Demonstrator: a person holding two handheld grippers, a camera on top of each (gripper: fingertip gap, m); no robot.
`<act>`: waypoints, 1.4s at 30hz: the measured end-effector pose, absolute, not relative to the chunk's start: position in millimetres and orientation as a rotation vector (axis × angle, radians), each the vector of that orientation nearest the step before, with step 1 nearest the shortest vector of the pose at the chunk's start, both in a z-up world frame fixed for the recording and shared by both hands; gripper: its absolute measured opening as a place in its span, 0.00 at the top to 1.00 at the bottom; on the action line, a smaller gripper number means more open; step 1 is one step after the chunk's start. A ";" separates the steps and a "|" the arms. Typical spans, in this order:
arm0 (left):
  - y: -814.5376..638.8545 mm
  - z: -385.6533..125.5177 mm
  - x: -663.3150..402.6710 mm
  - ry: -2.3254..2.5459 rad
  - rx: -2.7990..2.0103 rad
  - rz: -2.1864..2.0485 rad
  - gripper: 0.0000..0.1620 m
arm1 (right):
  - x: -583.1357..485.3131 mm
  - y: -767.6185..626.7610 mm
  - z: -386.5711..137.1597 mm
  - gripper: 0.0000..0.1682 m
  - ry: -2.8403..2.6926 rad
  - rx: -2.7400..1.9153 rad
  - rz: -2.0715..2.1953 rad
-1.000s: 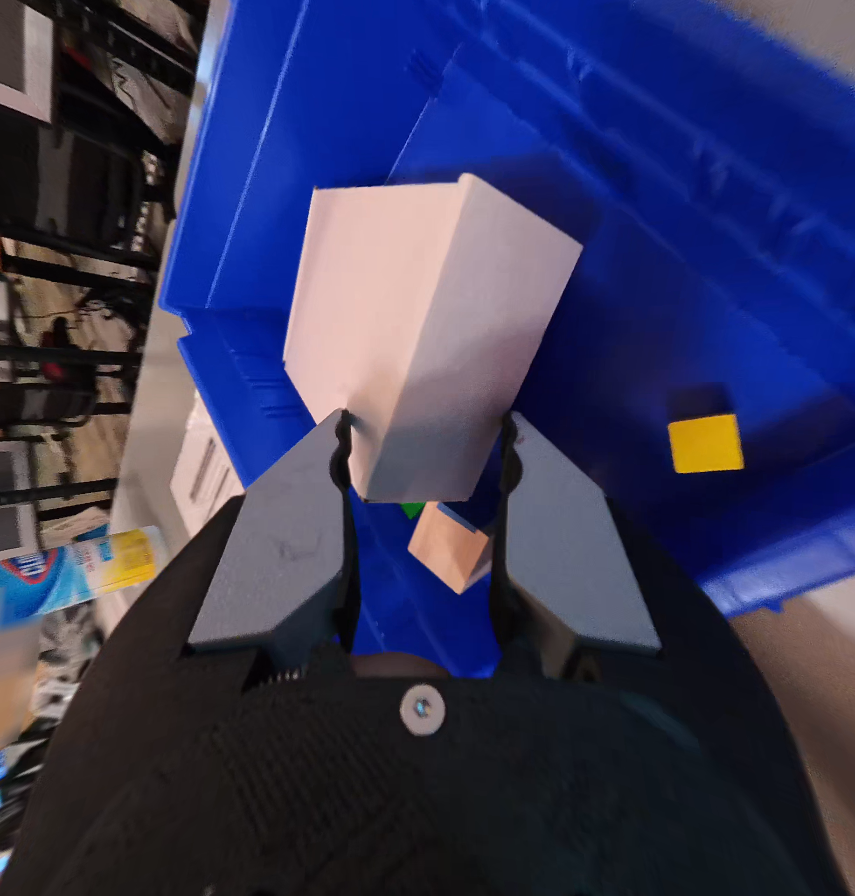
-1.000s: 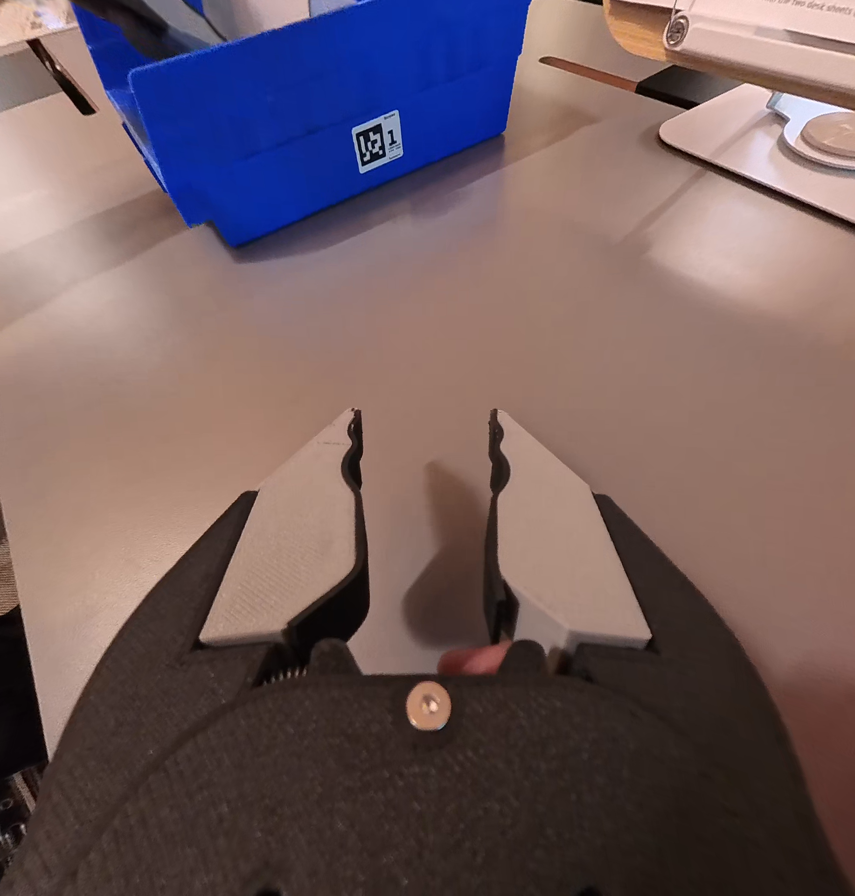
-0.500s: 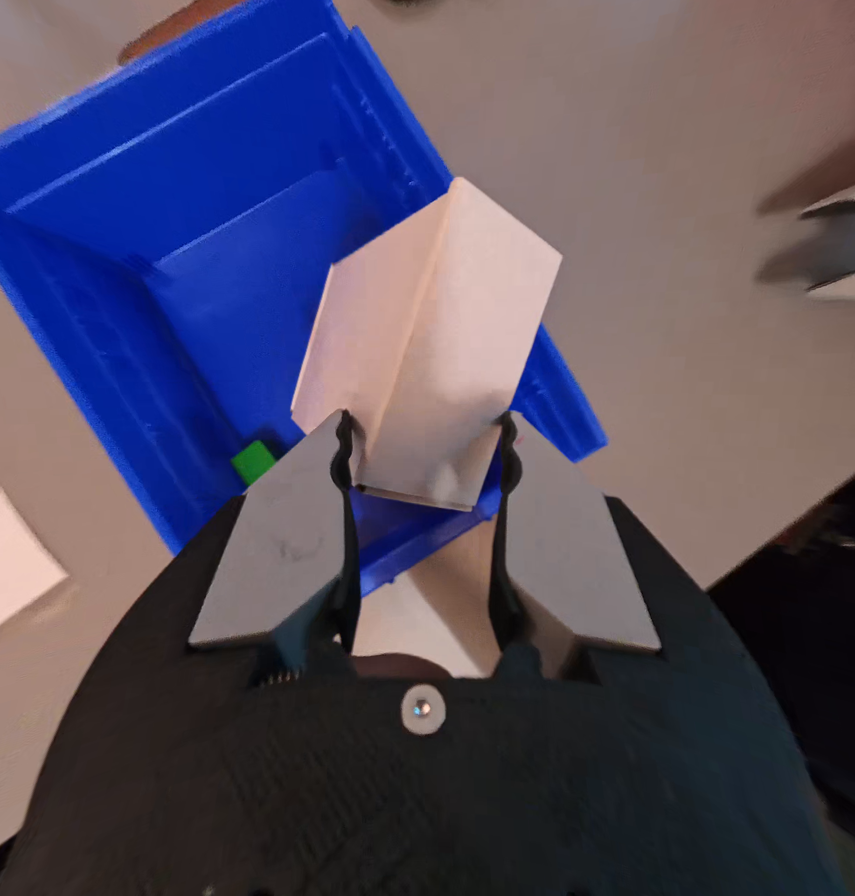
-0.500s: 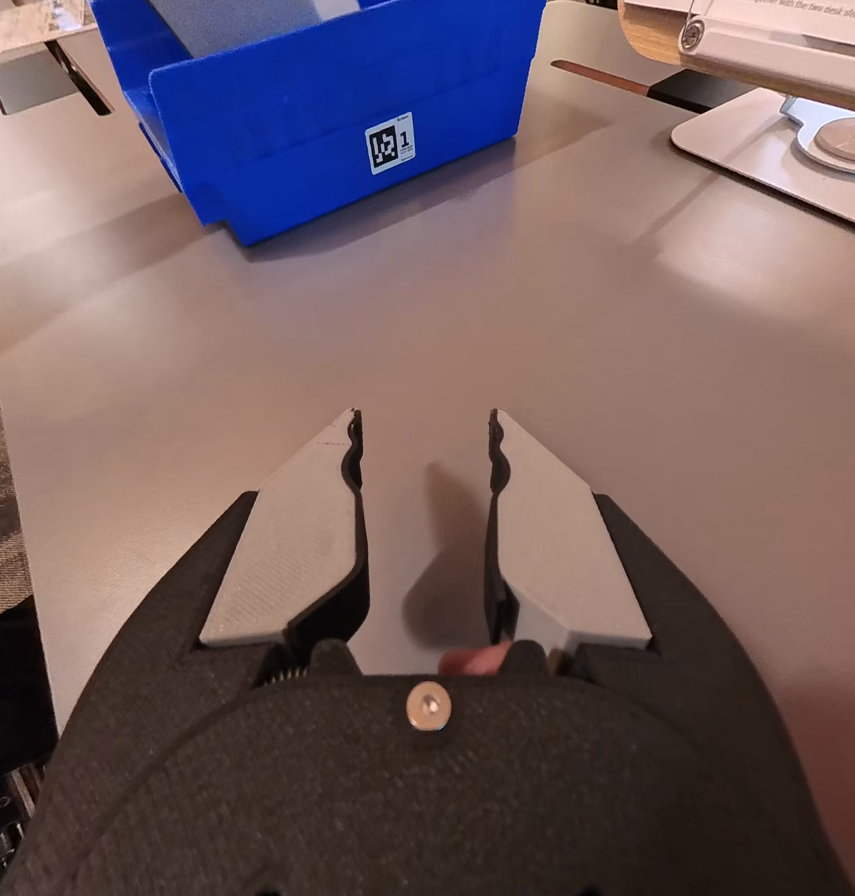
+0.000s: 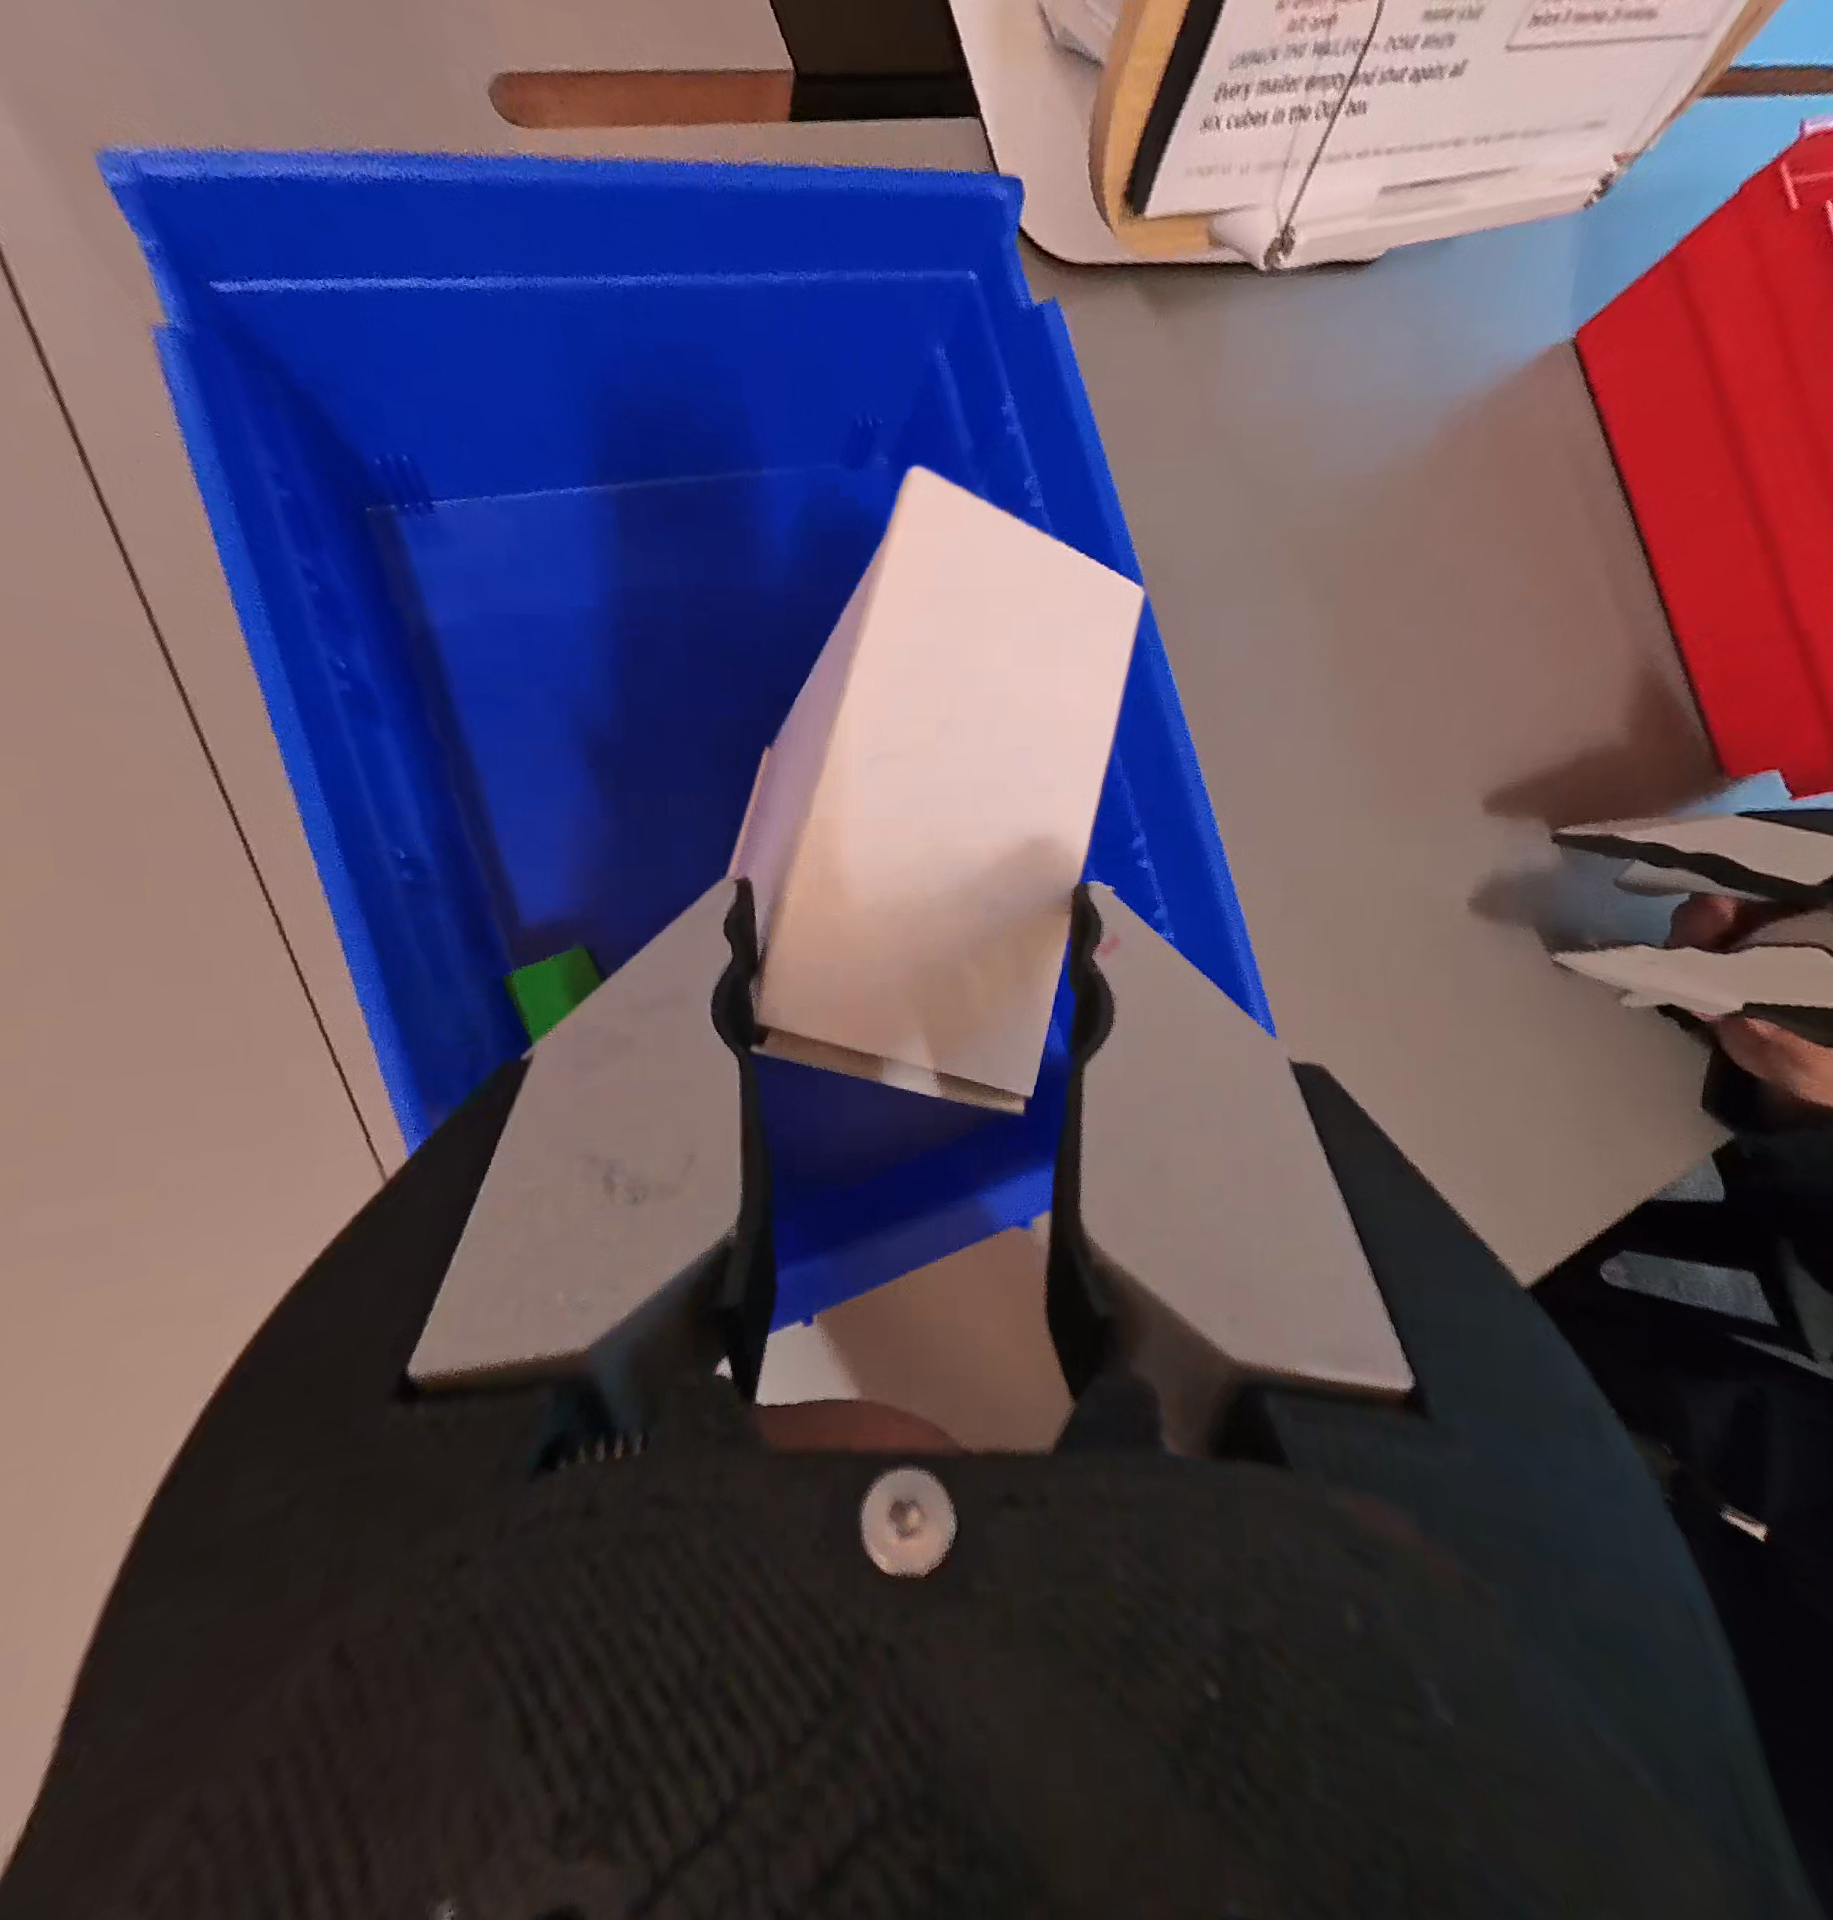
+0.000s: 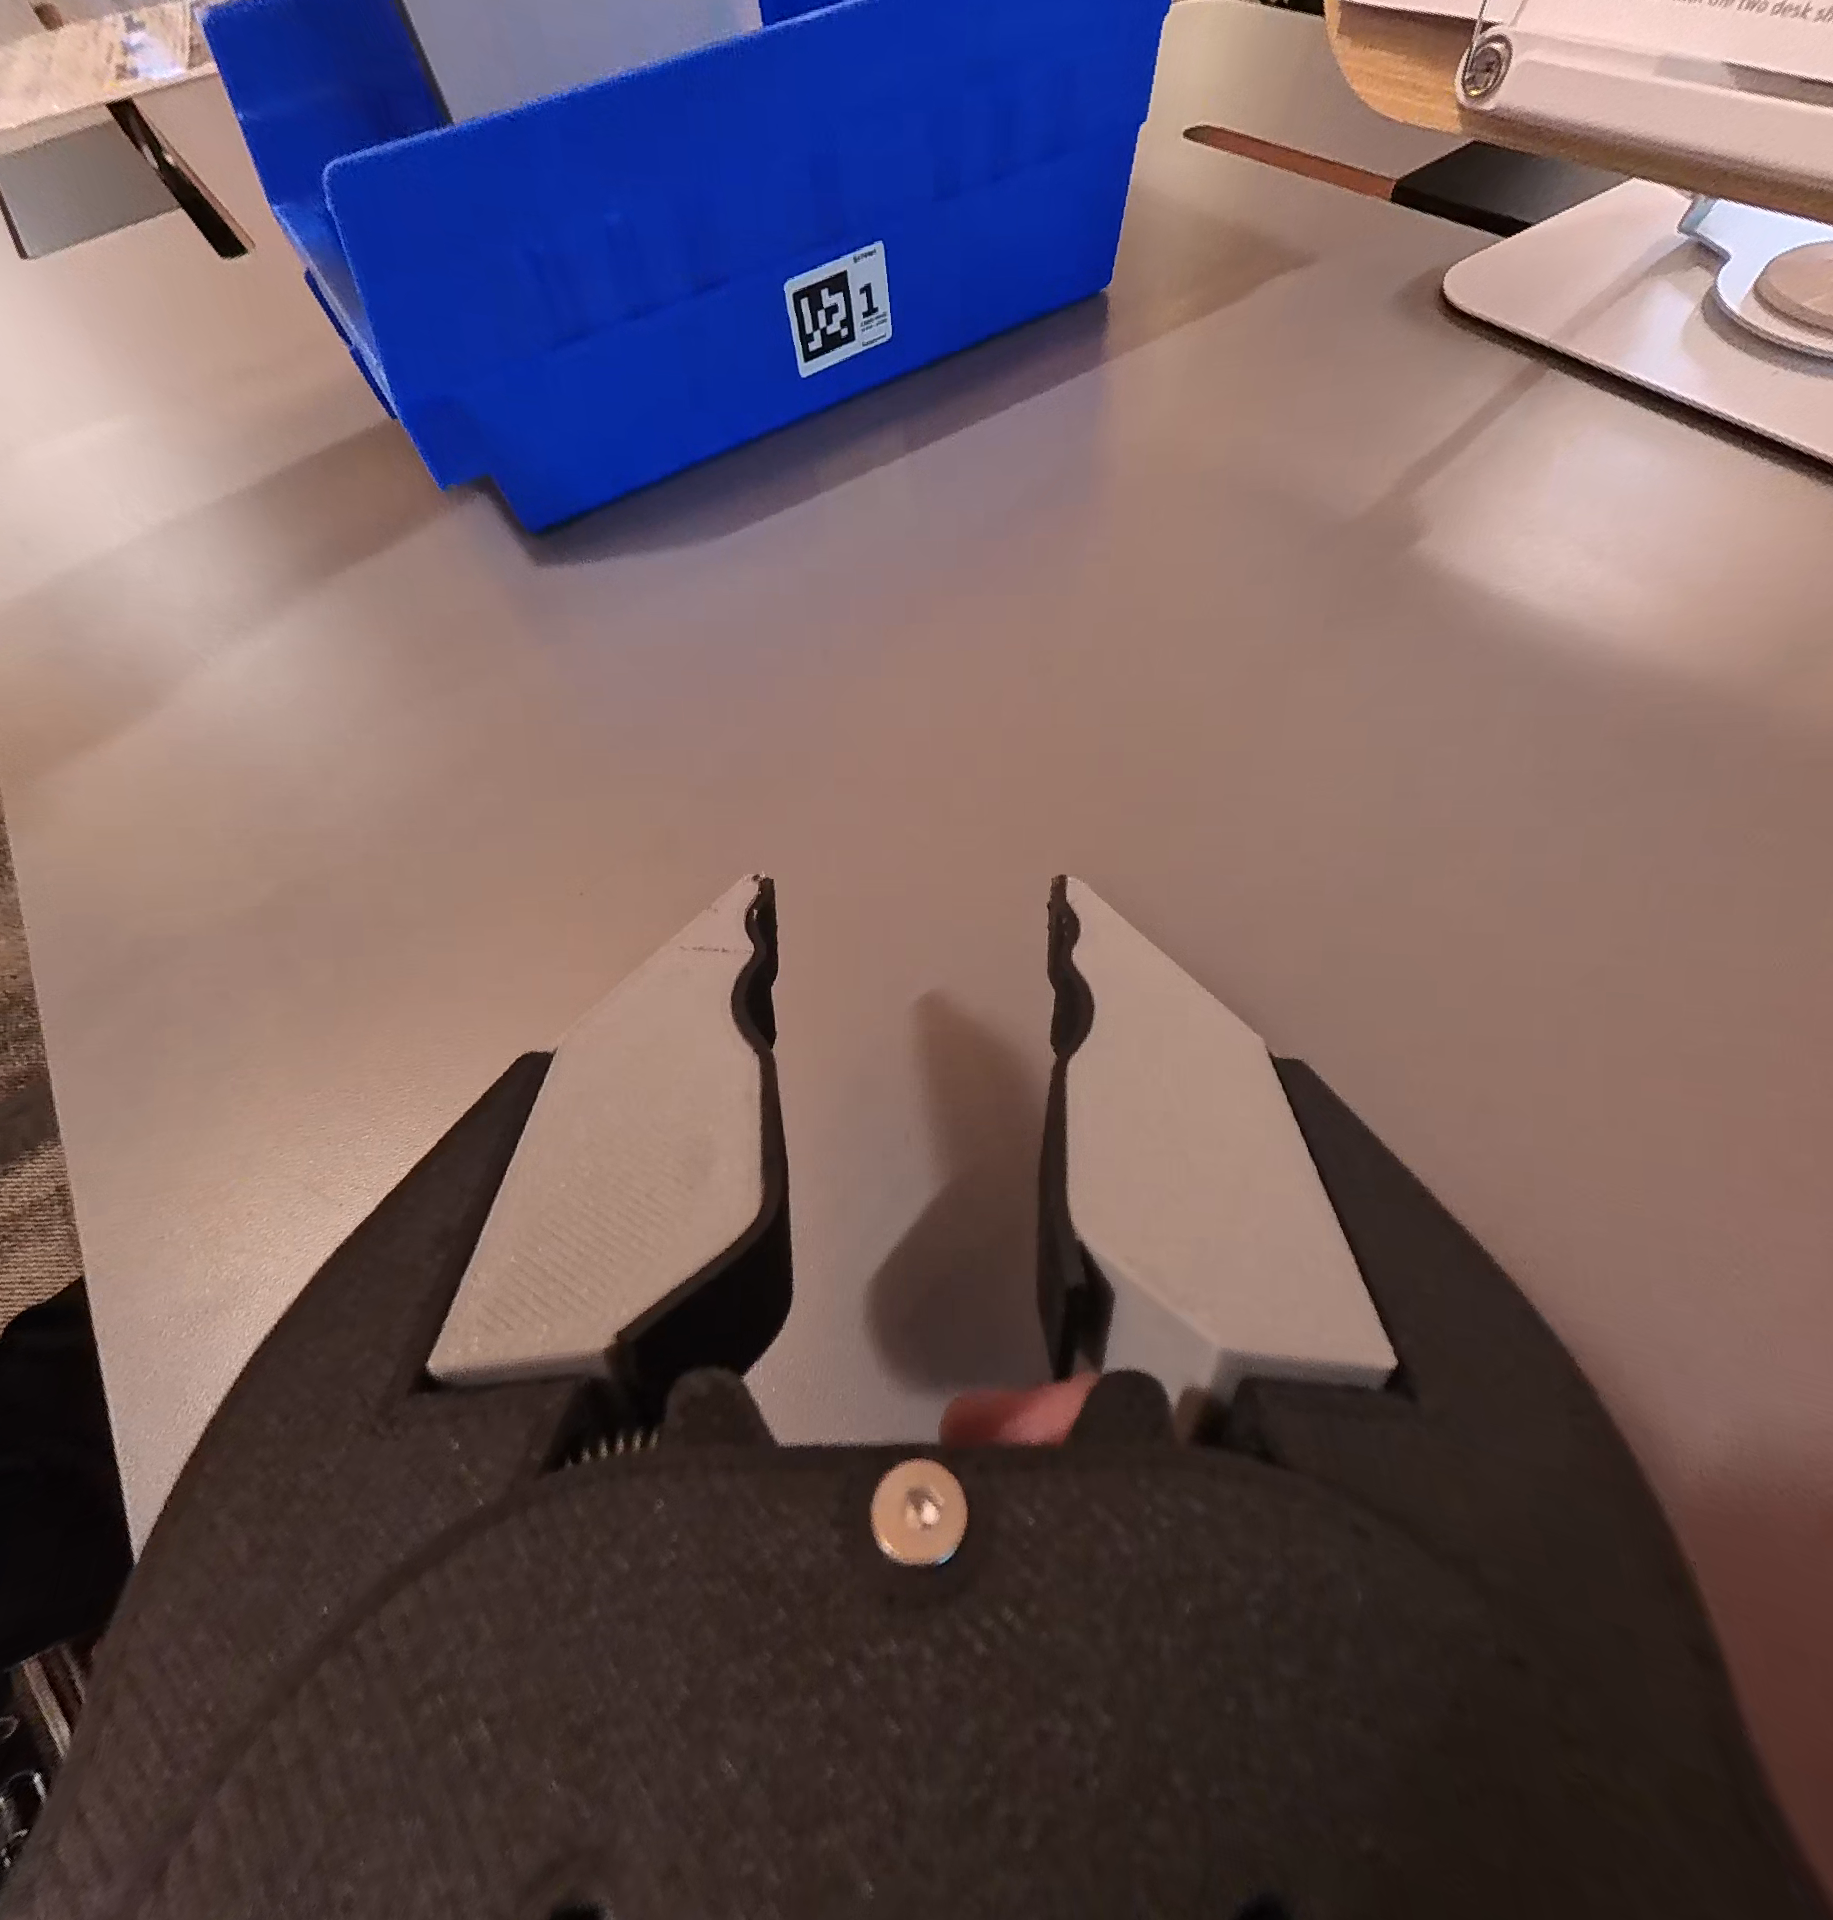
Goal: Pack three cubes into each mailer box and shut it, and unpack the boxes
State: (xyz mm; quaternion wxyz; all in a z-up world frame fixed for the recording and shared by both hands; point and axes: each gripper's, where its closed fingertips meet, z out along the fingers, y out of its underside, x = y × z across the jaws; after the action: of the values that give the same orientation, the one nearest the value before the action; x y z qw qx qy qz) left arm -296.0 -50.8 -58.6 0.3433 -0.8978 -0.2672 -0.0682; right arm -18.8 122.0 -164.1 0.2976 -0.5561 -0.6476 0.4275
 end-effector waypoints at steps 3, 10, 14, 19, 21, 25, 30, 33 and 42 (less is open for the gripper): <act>-50.1 -52.1 -304.6 -0.698 -2.324 -0.096 0.65 | -18.7 121.9 -163.8 0.70 -1.720 -1.474 1.133; -46.0 -49.4 -298.0 -0.673 -2.350 -0.100 0.53 | -18.6 121.2 -164.0 0.70 -1.725 -1.468 1.128; -35.0 -51.9 -290.8 -0.653 -2.375 -0.084 0.45 | -18.5 121.4 -163.7 0.70 -1.722 -1.468 1.129; -48.5 -79.5 -303.5 -0.598 -2.618 0.233 0.58 | -18.4 121.7 -163.2 0.70 -1.719 -1.470 1.136; -47.6 -87.3 -301.2 -0.556 -2.667 0.280 0.58 | -18.2 121.4 -162.9 0.70 -1.720 -1.466 1.134; -46.1 -75.8 -300.9 -0.442 -2.667 0.462 0.59 | -18.2 121.3 -162.9 0.70 -1.721 -1.467 1.137; -42.3 -7.0 -284.6 -0.192 -2.441 0.923 0.59 | -18.1 121.1 -161.6 0.71 -1.717 -1.458 1.135; -23.8 27.6 -236.1 -0.015 -2.233 1.053 0.59 | -18.0 120.9 -161.0 0.71 -1.716 -1.445 1.123; 21.8 37.4 -22.4 0.582 -1.379 0.919 0.59 | -16.7 133.4 -131.7 0.71 -1.562 -1.361 1.183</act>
State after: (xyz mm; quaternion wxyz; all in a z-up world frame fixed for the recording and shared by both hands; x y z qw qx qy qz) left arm -22.4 21.8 37.4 0.6387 -0.6042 0.2548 0.4026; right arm -16.7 133.4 -131.7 0.3690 -0.5303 -0.6084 0.4611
